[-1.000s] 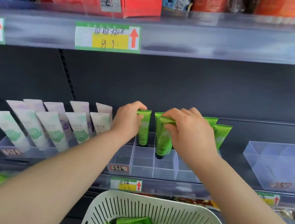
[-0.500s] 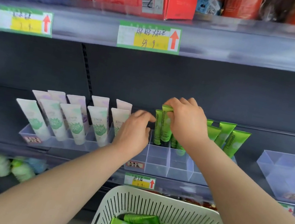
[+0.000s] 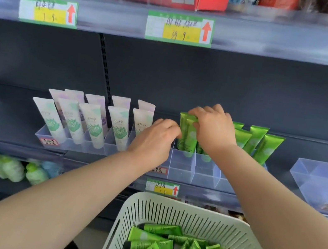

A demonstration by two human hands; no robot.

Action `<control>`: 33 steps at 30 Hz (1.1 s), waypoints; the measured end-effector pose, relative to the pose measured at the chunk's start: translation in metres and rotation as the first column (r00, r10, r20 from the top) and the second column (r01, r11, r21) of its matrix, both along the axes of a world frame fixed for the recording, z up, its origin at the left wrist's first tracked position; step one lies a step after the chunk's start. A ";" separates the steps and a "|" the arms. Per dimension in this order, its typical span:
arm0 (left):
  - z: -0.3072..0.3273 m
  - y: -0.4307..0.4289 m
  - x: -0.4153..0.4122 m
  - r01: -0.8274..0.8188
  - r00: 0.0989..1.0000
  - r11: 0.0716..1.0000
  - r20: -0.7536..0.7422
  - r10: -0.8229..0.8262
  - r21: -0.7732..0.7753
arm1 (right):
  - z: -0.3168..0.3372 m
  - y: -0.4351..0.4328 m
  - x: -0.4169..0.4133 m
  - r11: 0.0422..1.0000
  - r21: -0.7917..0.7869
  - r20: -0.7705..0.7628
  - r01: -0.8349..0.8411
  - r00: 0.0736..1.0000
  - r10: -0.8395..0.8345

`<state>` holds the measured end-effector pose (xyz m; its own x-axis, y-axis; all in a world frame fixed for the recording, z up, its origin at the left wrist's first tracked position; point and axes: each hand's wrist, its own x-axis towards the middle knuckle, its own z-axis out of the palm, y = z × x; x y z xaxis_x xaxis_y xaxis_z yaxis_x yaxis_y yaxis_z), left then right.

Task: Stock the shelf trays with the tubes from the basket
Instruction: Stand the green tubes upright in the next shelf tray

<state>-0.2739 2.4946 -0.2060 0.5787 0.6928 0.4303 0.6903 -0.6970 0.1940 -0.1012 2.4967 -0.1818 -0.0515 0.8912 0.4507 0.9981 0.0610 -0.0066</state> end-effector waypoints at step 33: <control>-0.216 -0.131 0.018 -0.070 0.943 0.791 -0.300 -0.146 -0.607 | -0.220 -0.205 0.049 0.482 -0.876 -0.099 0.004 0.977 -0.189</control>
